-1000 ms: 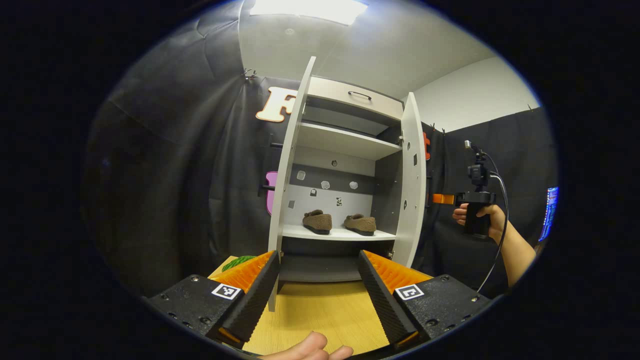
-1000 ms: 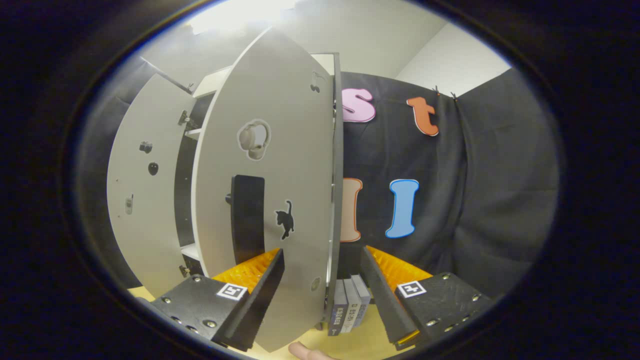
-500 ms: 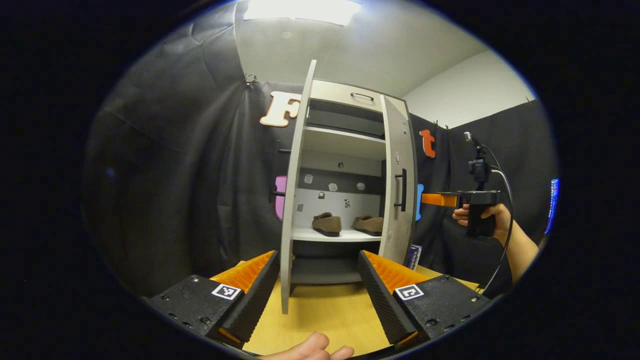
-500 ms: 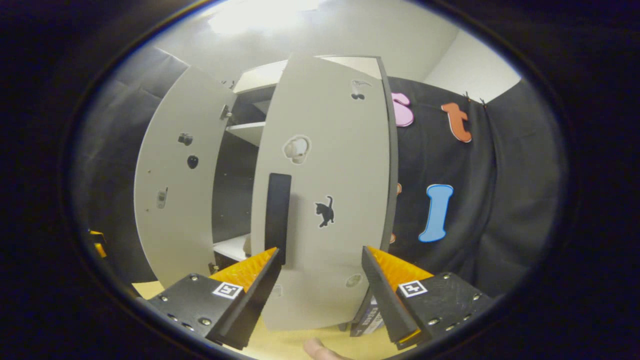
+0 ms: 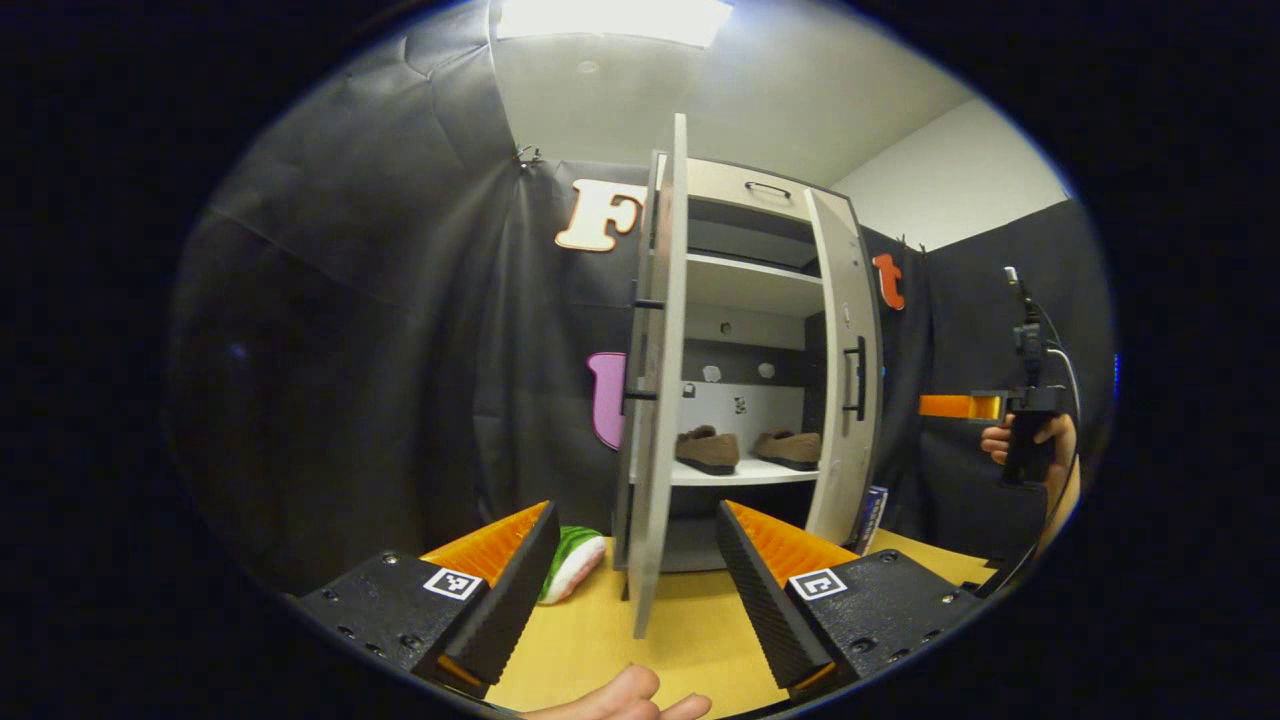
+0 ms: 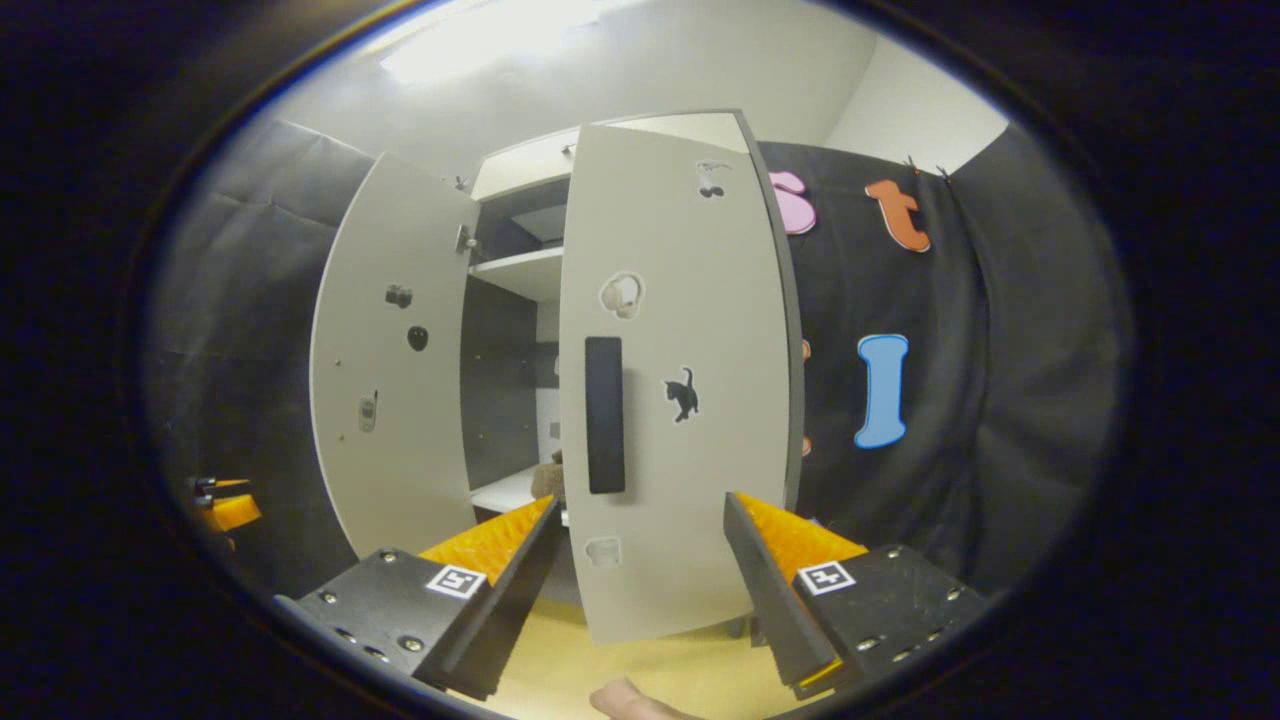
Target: Grab one shoe with the right hand and put it into the shoe cabinet, grab the other shoe with the left hand and put it into the shoe cabinet; then close the right door with the right hand and the left door with the left hand.
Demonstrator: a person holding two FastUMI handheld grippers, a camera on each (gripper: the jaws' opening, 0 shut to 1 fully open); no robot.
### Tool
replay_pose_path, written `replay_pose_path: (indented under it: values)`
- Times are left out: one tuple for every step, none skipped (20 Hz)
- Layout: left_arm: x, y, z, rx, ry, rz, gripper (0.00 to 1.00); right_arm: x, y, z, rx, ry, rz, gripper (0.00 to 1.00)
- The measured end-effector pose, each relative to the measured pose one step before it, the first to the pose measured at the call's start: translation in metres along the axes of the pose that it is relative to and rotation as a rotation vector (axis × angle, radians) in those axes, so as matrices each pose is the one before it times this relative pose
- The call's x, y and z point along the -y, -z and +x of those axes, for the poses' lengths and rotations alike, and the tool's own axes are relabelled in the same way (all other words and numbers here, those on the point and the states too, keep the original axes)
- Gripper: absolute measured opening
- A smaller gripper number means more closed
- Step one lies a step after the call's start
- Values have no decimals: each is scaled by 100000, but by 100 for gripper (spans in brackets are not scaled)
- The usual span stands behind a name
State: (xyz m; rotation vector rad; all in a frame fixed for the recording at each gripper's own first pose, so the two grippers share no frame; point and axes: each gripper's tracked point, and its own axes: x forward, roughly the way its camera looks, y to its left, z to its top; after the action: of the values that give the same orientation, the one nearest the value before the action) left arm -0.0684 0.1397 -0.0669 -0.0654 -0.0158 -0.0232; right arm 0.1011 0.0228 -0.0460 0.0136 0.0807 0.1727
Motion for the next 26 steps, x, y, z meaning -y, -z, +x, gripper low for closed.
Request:
replay_pose_path:
  values:
    - [-1506, -264, 371, 377, -2238, 779, 92, 370, 400, -654, 214, 3036, -909, 98]
    - [-1384, -135, 220, -552, -1620, 300, 96, -86, 744, -692, -1607, 2079, 1303, 98]
    - [-938, 43, 115, -726, -105, 130, 96, 45, 1191, -821, -2887, 3873, 1838, 98]
    - [-719, -5, 42, -903, 1004, -1028, 96, -151, 933, -1033, -1776, 1286, 2518, 96]
    - [-892, -261, 147, 123, 633, -2207, 95, -1078, 221, -1336, 279, -1968, 2119, 98]
    - [-564, -448, 471, 348, 587, -1542, 93, -1539, 82, -1299, 1956, -4605, -263, 98]
    - [-747, -313, 571, 614, -56, -701, 95, -1256, -114, -1180, 2210, -2583, -2064, 97]
    - [-779, -186, 510, -198, -877, 1386, 96, -60, 55, -1169, 1507, 362, -2210, 98]
    - [-1176, 41, 402, -546, -1678, 2138, 95, -78, 238, -1094, 778, 1726, -1713, 98]
    - [-920, -48, 443, -498, -905, 2893, 95, -162, 267, -1094, 724, 653, -1215, 98]
    - [-663, -404, 472, 1115, -781, 1091, 96, -442, -31, -930, 635, -119, -93, 98]
    - [-351, -394, 760, -82, 143, 629, 92, -394, -52, -817, 456, -206, 167, 98]
    - [-343, -35, 700, -708, -353, -554, 95, -117, -391, -773, 1162, 217, 275, 98]
    - [-267, -295, 805, -738, -427, -1126, 92, 215, -527, -754, 1365, 373, -303, 98]
    - [-127, -599, 949, -80, 32, -1432, 92, 168, -622, -533, 1623, 959, 314, 98]
    - [83, -360, 907, -572, -99, -1071, 92, 260, -529, -442, 1550, 798, 533, 98]
    - [420, -200, 1118, -1599, 334, -332, 95, 142, -506, -410, 1341, 335, 797, 98]
    - [504, -249, 875, -995, 811, 866, 95, 206, -519, -306, 1287, 164, 975, 98]
    - [555, -486, 1086, -406, 341, 919, 92, 254, -330, -242, 914, 514, 1469, 98]
    - [515, -298, 976, -147, 265, 897, 95, 427, -197, -262, 700, 680, 1479, 98]
    - [416, -452, 866, -43, -220, 1320, 92, 341, -11, -113, -114, 975, 1147, 96]
    - [107, -416, 765, 314, -1136, 597, 92, 505, 223, -175, -585, 1017, 920, 98]
    - [-5, -112, 592, -542, -1651, 633, 94, 253, 272, -17, -817, 632, 878, 96]
    - [401, -103, 360, -832, -343, -488, 95, 177, 238, -105, -624, 28, 170, 96]
    - [822, -111, 47, -543, 1217, -23, 92, 372, 135, -120, -452, 603, -76, 98]
    - [710, -593, -43, 887, 992, 507, 93, 293, 342, -12, -375, 751, -200, 98]
